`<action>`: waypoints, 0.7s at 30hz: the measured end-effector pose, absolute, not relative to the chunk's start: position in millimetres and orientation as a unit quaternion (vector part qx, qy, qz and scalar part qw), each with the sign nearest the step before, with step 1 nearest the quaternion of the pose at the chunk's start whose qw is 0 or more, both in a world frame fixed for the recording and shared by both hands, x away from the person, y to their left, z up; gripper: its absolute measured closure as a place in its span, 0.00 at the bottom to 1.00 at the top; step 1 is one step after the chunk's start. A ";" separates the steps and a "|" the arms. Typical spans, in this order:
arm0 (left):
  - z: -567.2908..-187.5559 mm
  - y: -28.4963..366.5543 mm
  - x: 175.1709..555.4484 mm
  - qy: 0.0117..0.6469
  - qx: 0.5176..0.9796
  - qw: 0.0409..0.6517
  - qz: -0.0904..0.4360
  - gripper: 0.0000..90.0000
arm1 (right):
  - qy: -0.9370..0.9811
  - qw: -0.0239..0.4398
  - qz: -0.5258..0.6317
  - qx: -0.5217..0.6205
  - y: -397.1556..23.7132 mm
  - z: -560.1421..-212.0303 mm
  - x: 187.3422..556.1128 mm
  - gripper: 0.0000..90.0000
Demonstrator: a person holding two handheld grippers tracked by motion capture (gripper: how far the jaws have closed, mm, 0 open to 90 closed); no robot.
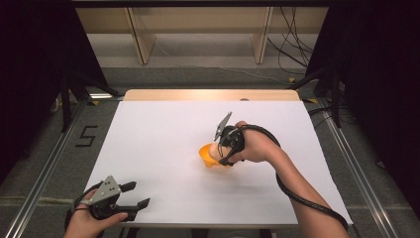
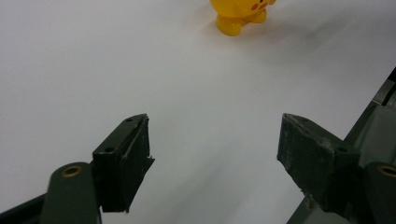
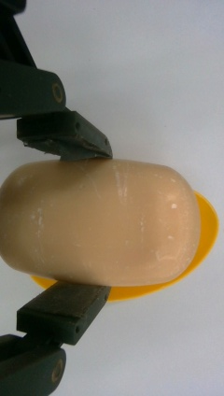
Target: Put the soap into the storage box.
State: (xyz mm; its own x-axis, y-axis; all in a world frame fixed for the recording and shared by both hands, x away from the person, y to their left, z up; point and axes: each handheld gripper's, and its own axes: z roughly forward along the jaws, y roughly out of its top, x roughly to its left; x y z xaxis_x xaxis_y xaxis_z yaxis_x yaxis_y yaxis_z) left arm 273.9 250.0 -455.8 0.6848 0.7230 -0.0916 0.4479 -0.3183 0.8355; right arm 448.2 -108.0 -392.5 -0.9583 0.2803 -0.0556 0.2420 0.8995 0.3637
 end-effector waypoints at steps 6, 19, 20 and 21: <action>-455.2 250.9 274.7 0.359 0.801 0.452 0.160 0.28 | 0.972 0.054 0.184 0.134 -106.9 -394.0 450.3 0.38; -455.2 251.1 274.9 0.359 0.801 0.452 0.159 0.28 | 0.972 0.063 0.186 0.130 -104.6 -395.7 457.3 0.38; -455.2 251.1 274.9 0.359 0.801 0.452 0.159 0.28 | 0.972 0.064 0.187 0.130 -104.2 -395.8 457.9 0.38; -455.2 251.1 274.9 0.359 0.801 0.452 0.159 0.28 | 0.972 0.064 0.187 0.127 -103.6 -396.1 458.8 0.38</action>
